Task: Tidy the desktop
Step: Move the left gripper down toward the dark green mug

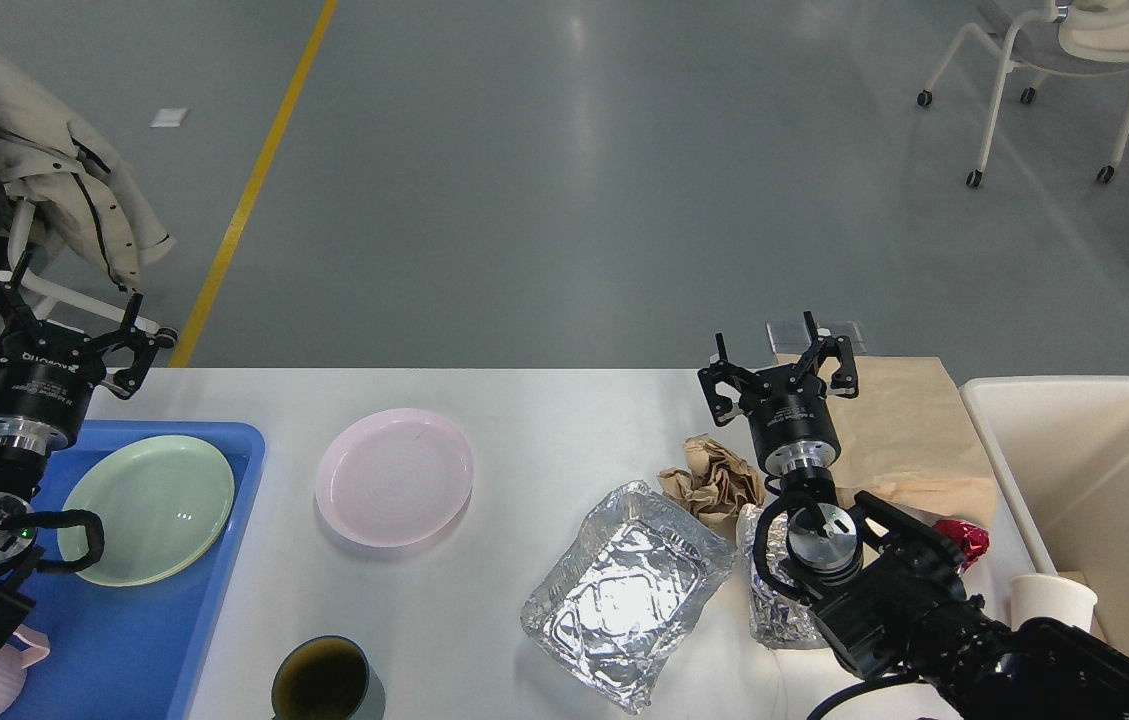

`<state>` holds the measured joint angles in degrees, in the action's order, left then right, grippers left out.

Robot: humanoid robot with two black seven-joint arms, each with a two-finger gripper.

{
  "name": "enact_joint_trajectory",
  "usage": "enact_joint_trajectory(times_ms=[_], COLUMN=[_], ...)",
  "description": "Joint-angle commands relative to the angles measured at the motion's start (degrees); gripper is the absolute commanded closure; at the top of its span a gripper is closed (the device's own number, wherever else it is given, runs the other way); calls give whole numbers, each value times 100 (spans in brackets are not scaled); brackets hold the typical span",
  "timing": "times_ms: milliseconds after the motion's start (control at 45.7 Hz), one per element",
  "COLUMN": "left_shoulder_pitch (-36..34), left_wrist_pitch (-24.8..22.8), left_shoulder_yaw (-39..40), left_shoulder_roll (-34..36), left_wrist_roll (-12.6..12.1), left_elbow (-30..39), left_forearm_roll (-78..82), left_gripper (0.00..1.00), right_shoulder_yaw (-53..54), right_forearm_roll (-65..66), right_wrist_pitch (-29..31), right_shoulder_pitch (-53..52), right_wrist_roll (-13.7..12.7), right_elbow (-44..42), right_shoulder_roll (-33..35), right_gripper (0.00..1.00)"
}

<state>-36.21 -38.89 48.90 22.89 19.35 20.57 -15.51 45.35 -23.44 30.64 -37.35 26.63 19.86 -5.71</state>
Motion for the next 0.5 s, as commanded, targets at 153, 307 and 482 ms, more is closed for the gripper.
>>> enact_joint_trajectory(times_ms=[153, 307, 482], left_shoulder_pitch=[0, -299, -641], left_wrist_pitch=[31, 48, 92], left_shoulder_yaw=[-21, -652, -1707], left_shoulder_roll=[-83, 320, 1278], left_wrist_roll=[-10, -1, -27], left_elbow=[0, -9, 0], left_forearm_roll=[39, 30, 39], left_gripper=[0, 0, 0], right_shoulder_yaw=[0, 0, 0], right_forearm_roll=[-3, -3, 15], right_wrist_pitch=[-5, 4, -5], right_shoulder_pitch=[0, 0, 0], right_wrist_roll=[0, 0, 0], right_elbow=[0, 0, 0], right_shoulder_roll=[0, 0, 0], right_gripper=[0, 0, 0])
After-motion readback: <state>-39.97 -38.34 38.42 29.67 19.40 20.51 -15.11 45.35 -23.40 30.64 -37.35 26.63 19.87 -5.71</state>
